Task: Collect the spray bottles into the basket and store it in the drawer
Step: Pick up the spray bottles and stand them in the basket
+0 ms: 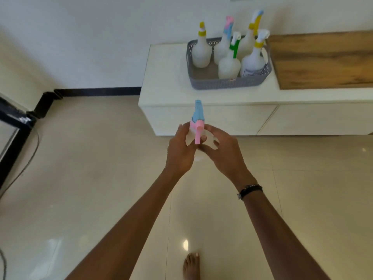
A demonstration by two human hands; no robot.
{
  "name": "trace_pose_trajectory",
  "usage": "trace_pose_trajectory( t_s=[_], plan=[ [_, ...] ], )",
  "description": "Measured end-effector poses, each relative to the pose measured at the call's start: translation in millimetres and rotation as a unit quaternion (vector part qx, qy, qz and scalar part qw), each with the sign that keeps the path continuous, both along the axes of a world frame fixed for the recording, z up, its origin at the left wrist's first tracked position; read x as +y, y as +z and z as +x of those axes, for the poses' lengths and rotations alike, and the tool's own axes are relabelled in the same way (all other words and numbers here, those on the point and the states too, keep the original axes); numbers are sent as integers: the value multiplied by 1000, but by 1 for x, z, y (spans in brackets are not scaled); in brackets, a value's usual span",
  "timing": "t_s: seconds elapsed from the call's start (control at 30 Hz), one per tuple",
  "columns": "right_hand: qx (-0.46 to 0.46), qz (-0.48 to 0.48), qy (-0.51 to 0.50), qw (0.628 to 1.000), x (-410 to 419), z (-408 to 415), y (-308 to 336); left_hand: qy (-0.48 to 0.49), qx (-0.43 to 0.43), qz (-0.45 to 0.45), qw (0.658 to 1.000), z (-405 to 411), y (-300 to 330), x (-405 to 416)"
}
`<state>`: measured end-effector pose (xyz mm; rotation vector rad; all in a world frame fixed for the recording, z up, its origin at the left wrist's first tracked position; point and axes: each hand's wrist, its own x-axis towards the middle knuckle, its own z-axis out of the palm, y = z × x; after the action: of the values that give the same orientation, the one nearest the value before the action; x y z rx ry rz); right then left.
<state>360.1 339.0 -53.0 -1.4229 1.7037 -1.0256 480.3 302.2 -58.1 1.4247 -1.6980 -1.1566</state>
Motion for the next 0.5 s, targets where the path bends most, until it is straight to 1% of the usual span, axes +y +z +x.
trace_pose_trajectory(
  t_s=[0.1, 0.17, 0.3, 0.5],
  plan=[
    [-18, -72, -31, 997, -49, -15, 9, -11, 5, -28, 1000, -23, 8, -56],
    [0, -99, -46, 994, -84, -29, 13, -7, 17, -35, 999, -40, 14, -91],
    [48, -112, -47, 991, -159, -60, 15, 17, 24, -56, 998, -75, 18, -161],
    [51, -131, -44, 989, -255, -97, 7, 55, 2, -50, 997, -118, 7, -252]
  ],
)
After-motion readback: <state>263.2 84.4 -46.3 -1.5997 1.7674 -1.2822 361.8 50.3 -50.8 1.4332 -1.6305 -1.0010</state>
